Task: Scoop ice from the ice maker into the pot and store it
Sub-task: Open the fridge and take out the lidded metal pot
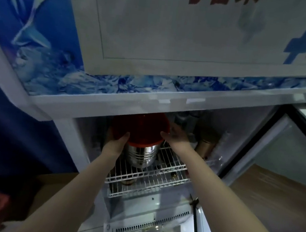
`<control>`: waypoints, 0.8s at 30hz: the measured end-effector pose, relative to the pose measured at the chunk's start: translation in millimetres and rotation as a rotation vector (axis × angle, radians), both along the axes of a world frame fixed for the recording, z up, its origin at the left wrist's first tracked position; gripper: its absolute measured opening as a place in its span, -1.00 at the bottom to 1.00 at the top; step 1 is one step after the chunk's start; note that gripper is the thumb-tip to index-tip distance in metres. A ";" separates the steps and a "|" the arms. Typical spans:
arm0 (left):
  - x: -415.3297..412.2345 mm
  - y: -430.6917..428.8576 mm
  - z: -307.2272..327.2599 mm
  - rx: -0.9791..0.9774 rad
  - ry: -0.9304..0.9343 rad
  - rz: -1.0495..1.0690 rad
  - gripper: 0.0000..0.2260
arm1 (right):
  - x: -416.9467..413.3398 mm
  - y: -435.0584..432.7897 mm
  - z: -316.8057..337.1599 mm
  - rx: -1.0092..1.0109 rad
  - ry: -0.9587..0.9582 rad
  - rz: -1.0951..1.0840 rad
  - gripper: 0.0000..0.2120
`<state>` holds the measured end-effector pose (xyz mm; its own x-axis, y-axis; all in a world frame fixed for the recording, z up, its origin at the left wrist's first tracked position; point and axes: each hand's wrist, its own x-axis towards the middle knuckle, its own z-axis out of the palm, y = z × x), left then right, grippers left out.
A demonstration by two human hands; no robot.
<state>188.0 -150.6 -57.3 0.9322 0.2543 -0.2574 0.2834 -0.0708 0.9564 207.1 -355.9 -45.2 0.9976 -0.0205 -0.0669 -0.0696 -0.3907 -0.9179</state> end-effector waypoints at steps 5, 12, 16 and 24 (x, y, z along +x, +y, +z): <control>14.7 0.6 -4.4 -0.090 -0.172 -0.041 -0.49 | 32.0 -7.2 -21.7 0.069 0.054 0.035 -0.17; 24.8 -3.1 -19.1 -0.210 -0.159 0.023 -0.46 | 35.1 -11.1 -20.7 0.229 0.190 0.065 -0.60; 22.3 -4.8 -22.2 -0.302 -0.099 -0.014 -0.51 | 35.1 -10.9 -25.1 0.395 0.348 0.024 -0.75; 3.0 -14.7 -15.2 -0.357 -0.040 0.074 -0.50 | 23.7 -5.6 -21.2 0.566 0.351 -0.103 -0.70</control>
<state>191.0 -165.3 -72.5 0.9260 0.2216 -0.3057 0.2370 0.2890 0.9275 230.8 -361.5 -66.4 0.9095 0.0192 -0.4152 -0.4123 0.1690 -0.8952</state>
